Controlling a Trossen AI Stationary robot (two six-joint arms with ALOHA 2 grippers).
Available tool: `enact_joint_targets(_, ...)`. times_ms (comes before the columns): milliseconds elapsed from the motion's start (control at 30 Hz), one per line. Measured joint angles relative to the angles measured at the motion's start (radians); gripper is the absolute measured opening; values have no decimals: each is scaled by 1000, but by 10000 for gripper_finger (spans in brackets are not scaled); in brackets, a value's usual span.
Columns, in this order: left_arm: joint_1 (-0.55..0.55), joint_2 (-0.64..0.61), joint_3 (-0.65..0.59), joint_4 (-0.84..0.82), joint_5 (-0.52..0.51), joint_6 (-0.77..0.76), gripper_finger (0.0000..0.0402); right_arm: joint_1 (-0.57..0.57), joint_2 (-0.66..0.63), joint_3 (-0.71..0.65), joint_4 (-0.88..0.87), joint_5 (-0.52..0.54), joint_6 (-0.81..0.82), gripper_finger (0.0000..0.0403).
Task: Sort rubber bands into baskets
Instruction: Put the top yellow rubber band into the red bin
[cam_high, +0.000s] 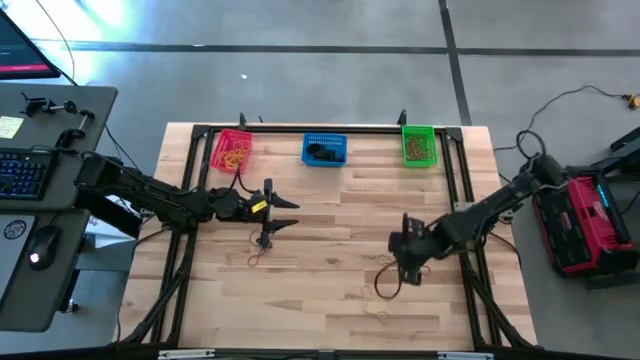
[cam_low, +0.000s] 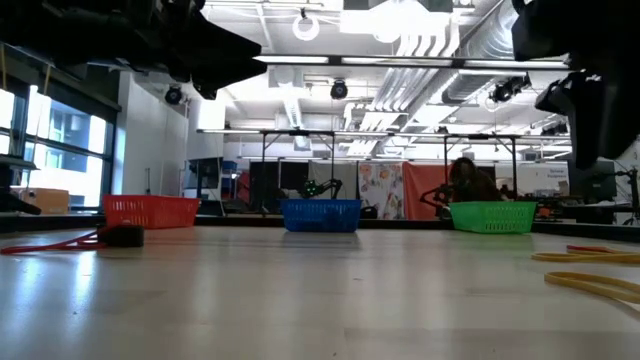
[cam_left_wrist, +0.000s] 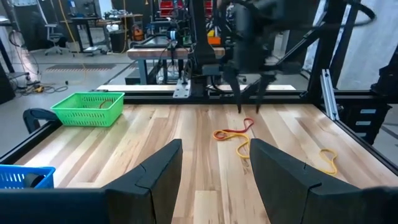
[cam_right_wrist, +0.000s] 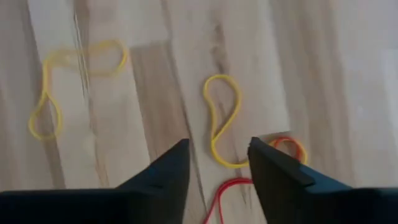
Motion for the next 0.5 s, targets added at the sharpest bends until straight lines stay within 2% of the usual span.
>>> enact_joint_targets(100, 0, 0, 0, 0, 0, -1, 181, 34, 79, 24, -7, 0, -38, 169)
enact_joint_targets(200, 0, 0, 0, 0, 0, 0, 181, 46, 155, 35, -11, 0, -50, 177)
enact_joint_targets(333, 0, 0, 0, 0, 0, 0, 181, 54, 243, 43, -23, -1, -68, 169)
enact_joint_targets(500, 0, 0, 0, 0, 0, 0, 181, 53, 290, 44, -14, -27, -93, 141)
